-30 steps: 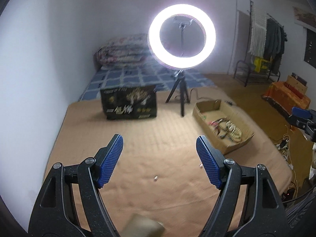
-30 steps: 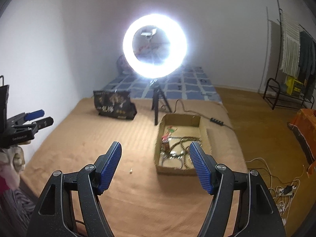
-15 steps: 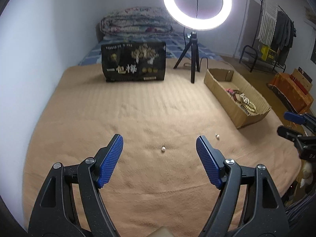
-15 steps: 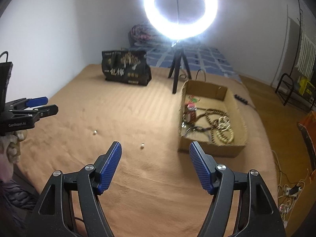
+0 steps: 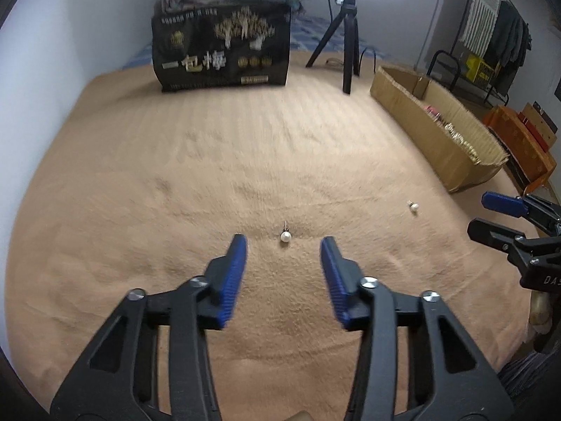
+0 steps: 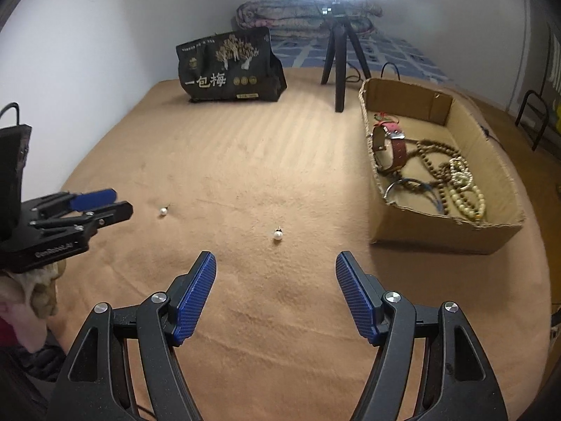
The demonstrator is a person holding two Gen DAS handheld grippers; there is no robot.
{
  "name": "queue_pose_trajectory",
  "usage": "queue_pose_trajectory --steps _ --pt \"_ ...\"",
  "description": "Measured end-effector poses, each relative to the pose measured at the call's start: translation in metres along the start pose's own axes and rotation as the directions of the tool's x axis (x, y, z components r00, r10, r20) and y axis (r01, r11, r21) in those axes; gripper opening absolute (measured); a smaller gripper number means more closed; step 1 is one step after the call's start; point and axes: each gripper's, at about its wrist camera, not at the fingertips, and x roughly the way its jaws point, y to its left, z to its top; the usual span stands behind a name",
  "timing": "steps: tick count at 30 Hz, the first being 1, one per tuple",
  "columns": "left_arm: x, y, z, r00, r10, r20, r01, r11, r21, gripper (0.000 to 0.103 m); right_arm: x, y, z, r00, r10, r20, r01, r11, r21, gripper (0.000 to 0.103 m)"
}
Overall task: Organize jewelry
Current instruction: 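Move the left tool to one pearl earring while the right tool approaches the other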
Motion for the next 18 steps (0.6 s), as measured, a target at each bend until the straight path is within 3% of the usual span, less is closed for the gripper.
queue_pose_trajectory --steps 6,8,15,18 --pt "0.030 0.003 -0.002 0.999 -0.011 -0.043 0.011 1.000 -0.011 0.038 0.024 -0.006 0.002 0.999 0.025 -0.033 -0.025 1.000 0.012 0.056" --pt "0.035 0.003 -0.001 0.999 -0.009 -0.049 0.009 1.000 -0.010 0.038 0.032 -0.007 0.003 0.998 0.035 -0.047 -0.034 0.999 0.013 0.047" --pt "0.046 0.010 0.002 0.998 -0.017 -0.056 0.015 0.999 -0.031 0.037 0.054 -0.005 0.009 0.996 0.040 -0.075 -0.040 0.999 0.001 0.037" --pt "0.048 0.012 0.003 0.998 -0.019 -0.059 0.017 0.999 -0.035 0.030 0.060 -0.001 0.012 0.996 0.033 -0.079 -0.034 0.999 -0.013 0.035"
